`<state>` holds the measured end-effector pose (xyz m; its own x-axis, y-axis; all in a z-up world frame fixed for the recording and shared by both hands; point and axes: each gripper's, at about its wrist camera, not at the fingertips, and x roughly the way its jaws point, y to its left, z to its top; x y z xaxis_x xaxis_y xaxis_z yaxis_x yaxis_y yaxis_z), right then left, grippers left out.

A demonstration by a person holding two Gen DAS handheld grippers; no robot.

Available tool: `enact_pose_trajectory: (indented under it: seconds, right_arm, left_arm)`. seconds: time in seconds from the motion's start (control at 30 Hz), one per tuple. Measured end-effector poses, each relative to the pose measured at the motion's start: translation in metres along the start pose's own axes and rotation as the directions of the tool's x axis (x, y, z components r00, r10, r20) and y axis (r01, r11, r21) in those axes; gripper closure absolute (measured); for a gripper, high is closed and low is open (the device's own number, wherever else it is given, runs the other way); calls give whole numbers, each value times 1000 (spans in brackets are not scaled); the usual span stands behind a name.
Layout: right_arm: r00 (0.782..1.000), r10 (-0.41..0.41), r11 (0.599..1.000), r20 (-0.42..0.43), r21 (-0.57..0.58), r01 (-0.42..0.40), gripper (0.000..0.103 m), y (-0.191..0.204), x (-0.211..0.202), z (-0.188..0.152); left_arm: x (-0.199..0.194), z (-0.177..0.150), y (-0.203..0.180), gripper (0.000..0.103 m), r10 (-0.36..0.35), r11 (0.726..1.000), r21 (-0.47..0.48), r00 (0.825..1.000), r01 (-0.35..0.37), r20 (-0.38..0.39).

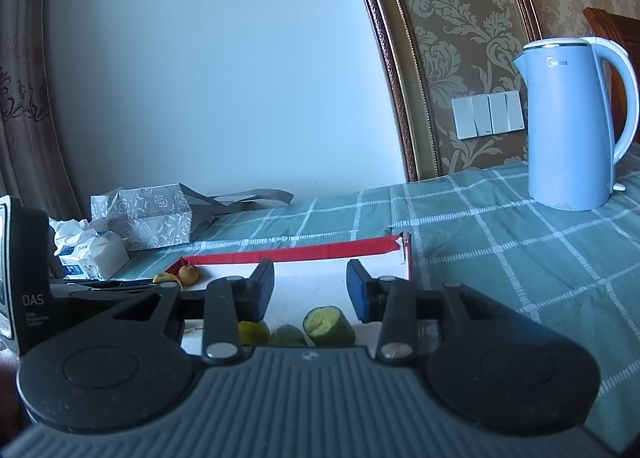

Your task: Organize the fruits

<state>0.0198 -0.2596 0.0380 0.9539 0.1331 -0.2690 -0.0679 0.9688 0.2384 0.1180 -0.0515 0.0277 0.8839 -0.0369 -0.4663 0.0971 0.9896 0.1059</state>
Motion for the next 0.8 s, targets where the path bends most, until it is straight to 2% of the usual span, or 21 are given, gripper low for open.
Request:
enact_pose_trajectory:
  seconds: [0.8]
  right_arm:
    - [1000,-1,1000,-8,-15,1,65,5,2,-2]
  left_arm:
    - [6,-3,1,81,-32,999,-14,999,32,-8]
